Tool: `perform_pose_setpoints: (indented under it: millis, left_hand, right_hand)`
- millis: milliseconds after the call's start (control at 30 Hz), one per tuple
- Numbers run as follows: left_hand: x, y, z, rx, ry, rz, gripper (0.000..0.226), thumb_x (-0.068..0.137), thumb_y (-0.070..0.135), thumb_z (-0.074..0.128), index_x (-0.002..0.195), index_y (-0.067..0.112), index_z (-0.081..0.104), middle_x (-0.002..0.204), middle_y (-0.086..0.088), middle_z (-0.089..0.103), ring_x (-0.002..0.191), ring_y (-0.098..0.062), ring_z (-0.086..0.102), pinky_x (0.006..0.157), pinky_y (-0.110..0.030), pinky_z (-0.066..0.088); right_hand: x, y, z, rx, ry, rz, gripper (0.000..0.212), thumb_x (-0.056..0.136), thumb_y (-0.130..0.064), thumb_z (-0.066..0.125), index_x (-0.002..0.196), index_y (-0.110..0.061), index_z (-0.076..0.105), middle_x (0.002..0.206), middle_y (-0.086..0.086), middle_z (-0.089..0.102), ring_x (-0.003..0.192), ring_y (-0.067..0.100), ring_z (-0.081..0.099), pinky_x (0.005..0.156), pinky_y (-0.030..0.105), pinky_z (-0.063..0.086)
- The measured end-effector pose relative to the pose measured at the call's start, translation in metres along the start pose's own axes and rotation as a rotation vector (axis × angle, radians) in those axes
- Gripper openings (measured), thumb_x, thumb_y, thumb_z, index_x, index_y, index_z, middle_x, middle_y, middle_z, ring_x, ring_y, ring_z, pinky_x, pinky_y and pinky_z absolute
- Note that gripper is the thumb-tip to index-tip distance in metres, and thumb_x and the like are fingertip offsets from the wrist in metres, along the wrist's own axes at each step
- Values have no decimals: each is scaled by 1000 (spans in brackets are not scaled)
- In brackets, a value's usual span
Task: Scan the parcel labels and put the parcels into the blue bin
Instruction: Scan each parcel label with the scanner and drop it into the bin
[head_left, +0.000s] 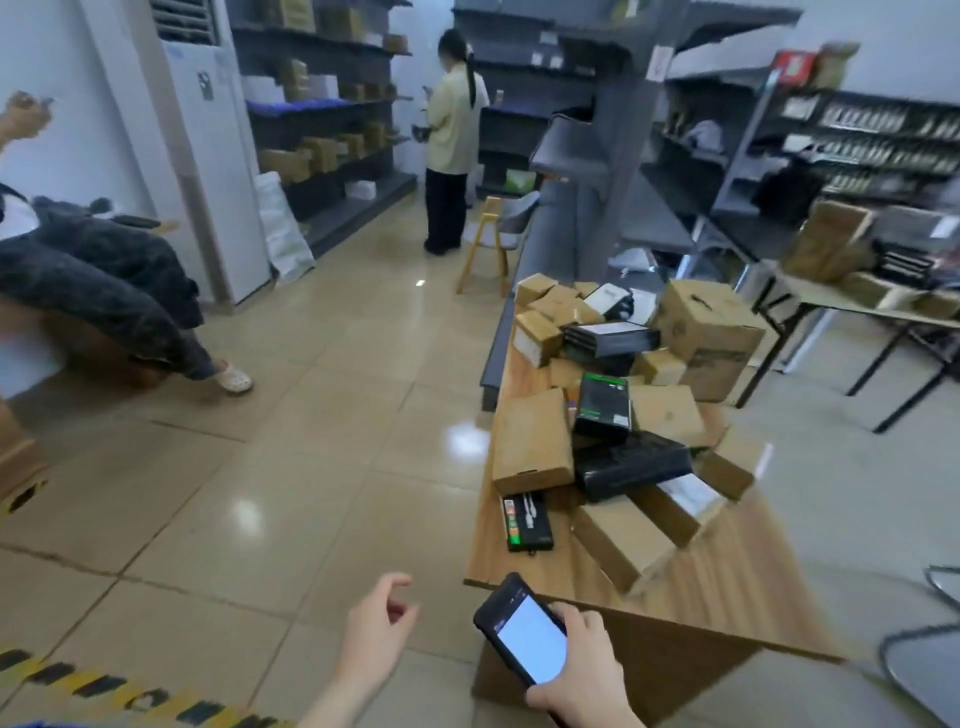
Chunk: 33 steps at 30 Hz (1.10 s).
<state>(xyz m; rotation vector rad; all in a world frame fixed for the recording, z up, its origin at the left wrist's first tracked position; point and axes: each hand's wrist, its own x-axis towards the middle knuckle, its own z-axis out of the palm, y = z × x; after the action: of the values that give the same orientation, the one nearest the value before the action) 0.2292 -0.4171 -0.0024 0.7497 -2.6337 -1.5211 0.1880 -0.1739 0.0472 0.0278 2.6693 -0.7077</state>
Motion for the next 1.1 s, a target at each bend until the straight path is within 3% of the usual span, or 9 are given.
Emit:
perform_pose_setpoints:
  millis: [233, 400, 467, 633, 733, 933, 1100]
  left_hand:
    - [-4, 99, 132, 21, -172, 62, 38, 83, 23, 75, 112, 34, 53, 92, 9, 62, 83, -4, 60, 64, -9, 43]
    - [20, 153, 178, 86, -212, 185, 43, 82, 36, 74, 117, 39, 48, 112, 17, 53, 98, -2, 55, 77, -6, 42]
    - [43, 172, 183, 107, -194, 231, 44, 83, 40, 72, 119, 40, 47, 118, 16, 50, 104, -2, 53, 89, -13, 45]
    - [111, 203, 181, 158, -36, 302, 59, 79, 38, 76, 130, 32, 47, 125, 7, 43, 122, -15, 46, 101, -29, 42]
    - [146, 212, 179, 292, -9, 279, 76, 75, 38, 78, 140, 34, 38, 143, -4, 34, 133, -22, 36, 109, -37, 38]
    - [194, 208, 190, 660, -227, 321, 96, 78, 34, 75, 151, 39, 13, 161, -4, 0, 148, -30, 7, 119, -45, 20]
    - [205, 199, 206, 826, -311, 347, 94, 80, 30, 71, 151, 40, 9, 161, -6, -8, 148, -33, 6, 116, -53, 23]
  right_hand:
    - [18, 115, -76, 27, 149, 176, 94, 53, -49, 84, 127, -38, 29, 130, -9, 36, 111, 12, 41, 92, 27, 49]
    - [40, 168, -125, 61, 204, 265, 96, 53, -50, 84, 130, -34, 28, 126, -7, 37, 109, 12, 42, 91, 27, 51]
    - [54, 180, -143, 88, 213, 279, 96, 54, -48, 85, 131, -31, 30, 125, -6, 37, 108, 12, 42, 89, 26, 51]
    - [95, 184, -173, 134, 243, 239, 93, 51, -43, 85, 128, -29, 35, 111, -5, 37, 104, 12, 45, 83, 28, 51]
    - [125, 169, -187, 99, 240, 185, 94, 53, -44, 84, 131, -30, 34, 114, -7, 36, 106, 10, 44, 86, 29, 51]
    - [186, 130, -208, 29, 279, 61, 97, 50, -43, 78, 136, -32, 34, 112, -11, 33, 110, 11, 40, 93, 37, 47]
    - [212, 119, -213, 13, 278, 22, 99, 51, -39, 78, 139, -32, 33, 112, -10, 33, 113, 13, 40, 95, 39, 45]
